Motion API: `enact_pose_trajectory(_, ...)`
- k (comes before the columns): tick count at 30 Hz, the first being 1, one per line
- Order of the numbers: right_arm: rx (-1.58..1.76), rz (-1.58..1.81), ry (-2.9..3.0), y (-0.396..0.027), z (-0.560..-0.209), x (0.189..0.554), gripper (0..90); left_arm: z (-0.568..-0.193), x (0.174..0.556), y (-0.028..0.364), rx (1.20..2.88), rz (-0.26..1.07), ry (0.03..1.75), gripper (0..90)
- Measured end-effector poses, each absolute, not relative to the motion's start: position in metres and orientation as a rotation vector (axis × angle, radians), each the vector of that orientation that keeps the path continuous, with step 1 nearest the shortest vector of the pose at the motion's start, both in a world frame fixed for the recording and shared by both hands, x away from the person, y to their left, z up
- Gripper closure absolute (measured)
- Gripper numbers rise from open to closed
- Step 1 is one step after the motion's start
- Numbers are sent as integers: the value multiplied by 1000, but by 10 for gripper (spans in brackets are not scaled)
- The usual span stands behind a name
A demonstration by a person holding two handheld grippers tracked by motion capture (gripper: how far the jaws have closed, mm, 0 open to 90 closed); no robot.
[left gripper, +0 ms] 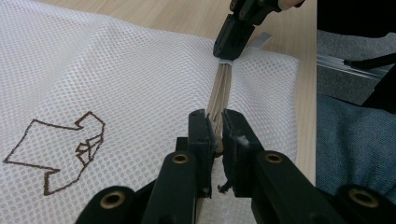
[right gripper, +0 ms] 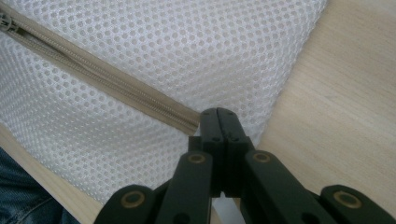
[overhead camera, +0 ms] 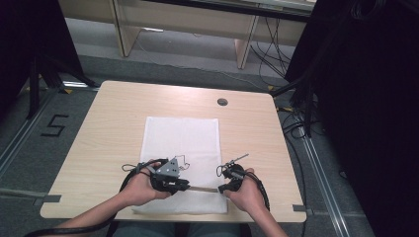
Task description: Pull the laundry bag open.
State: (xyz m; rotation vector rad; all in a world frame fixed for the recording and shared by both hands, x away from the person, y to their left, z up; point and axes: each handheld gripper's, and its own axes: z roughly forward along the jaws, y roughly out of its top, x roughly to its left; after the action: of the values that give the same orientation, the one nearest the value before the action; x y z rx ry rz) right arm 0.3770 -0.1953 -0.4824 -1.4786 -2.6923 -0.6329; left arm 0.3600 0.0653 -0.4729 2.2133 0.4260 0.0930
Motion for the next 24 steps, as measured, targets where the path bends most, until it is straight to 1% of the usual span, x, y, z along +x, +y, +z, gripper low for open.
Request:
enact_pose_trajectory(3, -1478, -633, -2693, -195, -482, 377, 900, -473, 361, 66, 2228, 103, 417, 817)
enact_pose_trajectory(8, -1479, -624, -2697, -196, -482, 377, 900, -476, 359, 70, 2205, 73, 441, 817)
enact_pose_trajectory(13, -1467, -616, -2705, -196, -482, 377, 900, -475, 360, 71, 2213, 84, 411, 817)
enact_pose_trajectory(17, -1468, -622, -2704, -196, -482, 377, 900, -473, 359, 74, 2223, 90, 427, 818)
enact_pose_trajectory(19, -1470, -629, -2703, -195, -482, 377, 900, -473, 359, 76, 2203, 81, 441, 818)
enact_pose_trajectory(24, -1472, -638, -2699, -196, -483, 377, 900, -474, 357, 77, 2214, 83, 431, 818)
